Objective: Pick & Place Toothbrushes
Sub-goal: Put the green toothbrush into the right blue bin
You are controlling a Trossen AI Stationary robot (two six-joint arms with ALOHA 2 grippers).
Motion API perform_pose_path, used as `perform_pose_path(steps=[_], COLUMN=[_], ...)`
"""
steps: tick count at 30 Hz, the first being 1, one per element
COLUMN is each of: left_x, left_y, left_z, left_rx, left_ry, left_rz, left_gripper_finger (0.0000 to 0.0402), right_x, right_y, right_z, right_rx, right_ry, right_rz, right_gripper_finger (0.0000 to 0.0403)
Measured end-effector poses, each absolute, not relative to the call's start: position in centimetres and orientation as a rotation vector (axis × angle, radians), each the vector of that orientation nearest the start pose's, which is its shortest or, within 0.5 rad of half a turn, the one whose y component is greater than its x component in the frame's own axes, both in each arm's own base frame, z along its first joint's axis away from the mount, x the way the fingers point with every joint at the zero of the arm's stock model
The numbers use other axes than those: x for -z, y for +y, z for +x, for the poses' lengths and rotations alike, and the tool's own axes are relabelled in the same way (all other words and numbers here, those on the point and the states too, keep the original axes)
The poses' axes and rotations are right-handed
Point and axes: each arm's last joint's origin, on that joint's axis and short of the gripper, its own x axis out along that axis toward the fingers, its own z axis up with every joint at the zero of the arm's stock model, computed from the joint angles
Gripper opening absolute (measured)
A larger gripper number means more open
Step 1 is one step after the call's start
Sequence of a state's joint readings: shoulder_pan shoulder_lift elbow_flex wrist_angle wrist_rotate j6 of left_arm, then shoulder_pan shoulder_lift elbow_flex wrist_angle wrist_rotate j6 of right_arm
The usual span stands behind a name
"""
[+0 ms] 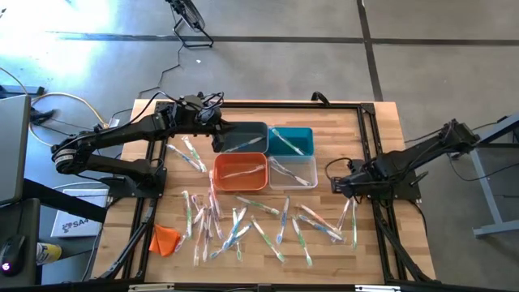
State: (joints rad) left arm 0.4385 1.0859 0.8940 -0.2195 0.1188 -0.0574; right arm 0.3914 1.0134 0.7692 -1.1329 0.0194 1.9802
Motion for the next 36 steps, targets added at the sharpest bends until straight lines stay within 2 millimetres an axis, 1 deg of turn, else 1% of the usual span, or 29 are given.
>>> perform_pose_path(steps=[4, 12, 16, 22, 26, 30, 36], left_x=[-31.1, -31.1, -31.1, -31.1, -31.1, -31.1, -31.1], left_y=[9.8, 9.8, 9.8, 9.8, 9.8, 9.8, 9.8], left_z=[21.6, 21.6, 21.6, 21.6, 21.6, 21.6, 21.6], left_rx=[-0.326, -0.327, -0.327, -0.327, -0.327, -0.326, -0.327], left_ry=[0.388, 0.388, 0.388, 0.388, 0.388, 0.388, 0.388], left_rz=[-0.170, -0.170, -0.170, -0.170, -0.170, -0.170, -0.170], left_gripper_finger=[0.0000, 0.0000, 0.0000, 0.0000, 0.0000, 0.0000, 0.0000], right_x=[-22.6, -21.1, -20.4, -19.7, -19.7, -19.7, -19.7], right_y=[6.5, 7.7, 8.0, 8.4, 8.6, 9.0, 9.7], right_z=[14.1, 14.6, 15.0, 15.7, 16.1, 15.9, 15.5], right_rx=[1.074, 1.184, 1.218, 1.221, 1.172, 1.167, 1.164], right_ry=[1.187, 1.338, 1.395, 1.411, 1.374, 1.386, 1.398], right_rz=[1.324, 1.255, 1.241, 1.241, 1.258, 1.245, 1.235], right_gripper_finger=[0.0003, 0.0005, 0.0030, 0.0095, 0.0120, 0.0126, 0.0118])
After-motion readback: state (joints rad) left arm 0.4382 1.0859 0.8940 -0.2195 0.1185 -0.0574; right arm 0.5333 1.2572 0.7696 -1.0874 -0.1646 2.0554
